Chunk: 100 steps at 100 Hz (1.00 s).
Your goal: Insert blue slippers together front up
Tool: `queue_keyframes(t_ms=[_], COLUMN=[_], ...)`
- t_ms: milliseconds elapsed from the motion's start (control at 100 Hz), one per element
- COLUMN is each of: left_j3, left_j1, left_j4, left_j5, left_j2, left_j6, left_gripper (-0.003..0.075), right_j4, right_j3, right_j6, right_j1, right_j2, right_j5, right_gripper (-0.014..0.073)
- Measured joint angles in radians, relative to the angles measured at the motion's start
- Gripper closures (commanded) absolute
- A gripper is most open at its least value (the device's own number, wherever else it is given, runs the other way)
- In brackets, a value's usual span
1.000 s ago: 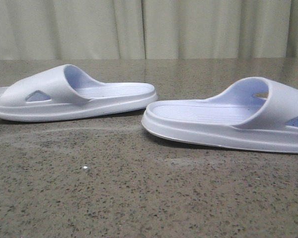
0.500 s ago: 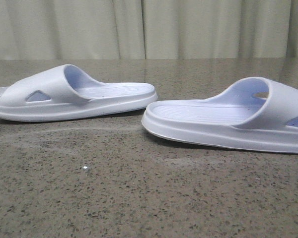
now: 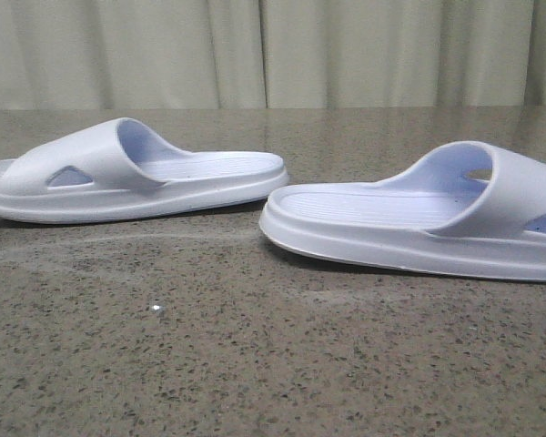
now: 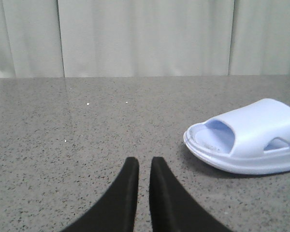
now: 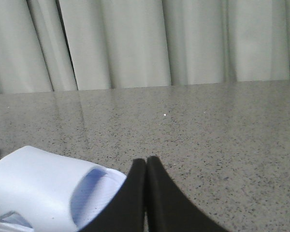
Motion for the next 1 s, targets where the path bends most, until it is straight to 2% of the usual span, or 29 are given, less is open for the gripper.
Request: queue_keyframes(t_ms=[150, 300, 550, 820, 1000], left_j3=[0.000, 0.000, -0.093, -0.286, -0.390], left_j1=[0.000, 0.000, 0.000, 0.000, 0.000], left_j4=[-0.115, -0.217, -0.283, -0.363, -0.408], left_j5=[-0.046, -0.047, 0.064, 0.193, 0.250], left_j2=[0.000, 0.000, 0.010, 0.253, 0.409], left_j6=[0.000, 0.000, 0.000, 0.000, 0.000], left_gripper=[0.0705, 0.0705, 0.0705, 0.0705, 0.0704], right_j4=[0.021, 0.070, 0.084, 0.136, 0.185], right_j3=[-0.002, -0.068, -0.254, -0.418, -0.443], right_j6=[0.000, 0.000, 0.000, 0.000, 0.000], right_j1=[0.000, 0.000, 0.000, 0.000, 0.000], right_j2=[0.000, 0.000, 0.060, 0.319, 0.455], right_j5=[0.000, 0.069, 0.241, 0.329, 0.339], right_gripper=[0.0700, 0.0700, 0.0700, 0.0700, 0.0700])
